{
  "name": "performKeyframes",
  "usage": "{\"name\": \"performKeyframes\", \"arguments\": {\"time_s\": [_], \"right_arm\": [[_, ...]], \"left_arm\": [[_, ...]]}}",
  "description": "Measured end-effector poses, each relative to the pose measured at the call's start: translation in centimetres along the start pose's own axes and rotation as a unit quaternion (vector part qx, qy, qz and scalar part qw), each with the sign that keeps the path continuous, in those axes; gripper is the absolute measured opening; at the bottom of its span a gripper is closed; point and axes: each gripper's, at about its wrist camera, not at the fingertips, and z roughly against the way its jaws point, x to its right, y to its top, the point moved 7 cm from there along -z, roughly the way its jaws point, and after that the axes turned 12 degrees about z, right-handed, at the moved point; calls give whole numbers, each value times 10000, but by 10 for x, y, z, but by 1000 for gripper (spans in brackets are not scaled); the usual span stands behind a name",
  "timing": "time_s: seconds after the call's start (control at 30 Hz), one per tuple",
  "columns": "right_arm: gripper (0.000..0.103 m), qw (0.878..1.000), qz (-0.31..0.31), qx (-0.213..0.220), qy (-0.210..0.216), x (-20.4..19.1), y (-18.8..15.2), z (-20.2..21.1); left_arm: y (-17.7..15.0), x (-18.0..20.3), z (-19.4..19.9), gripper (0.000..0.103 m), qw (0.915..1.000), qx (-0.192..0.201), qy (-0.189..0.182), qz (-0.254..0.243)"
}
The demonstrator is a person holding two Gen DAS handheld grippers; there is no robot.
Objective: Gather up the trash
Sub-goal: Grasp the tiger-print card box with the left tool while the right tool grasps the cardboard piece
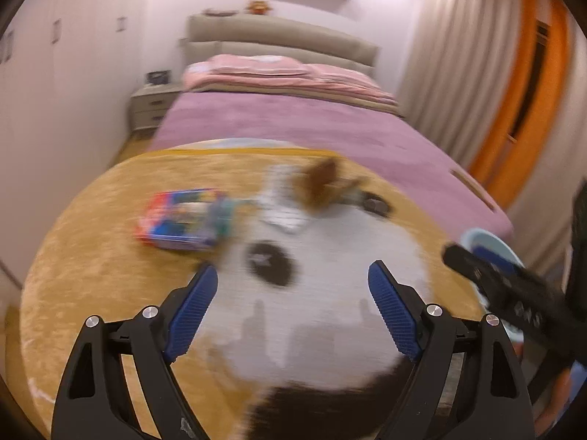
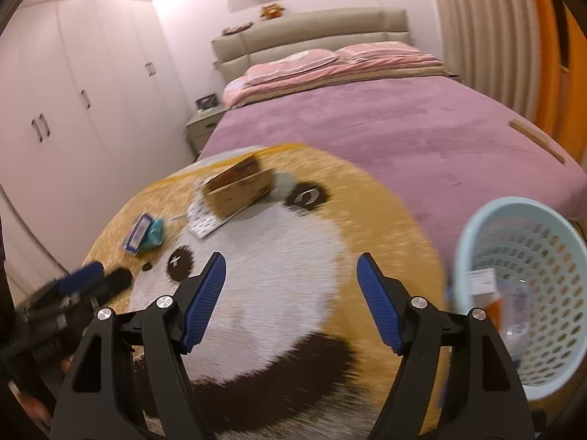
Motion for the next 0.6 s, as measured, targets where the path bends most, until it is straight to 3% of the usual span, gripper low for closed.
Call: {"name": "performKeyframes", "arguments": {"time_s": [0.23, 0.47, 0.6], "right_arm": [[70, 9994, 278, -193, -84, -20, -14, -28], [70, 9986, 450, -136, -229, -24, -14, -28], [71, 9981, 548, -147, -257, -27, -15, -29]], "left_arm": [[29, -63, -27, 82, 9977, -20, 604, 320], [45, -69, -57, 82, 9970, -166, 722, 238], [41, -78, -67, 72, 9958, -343, 790, 294]]}}
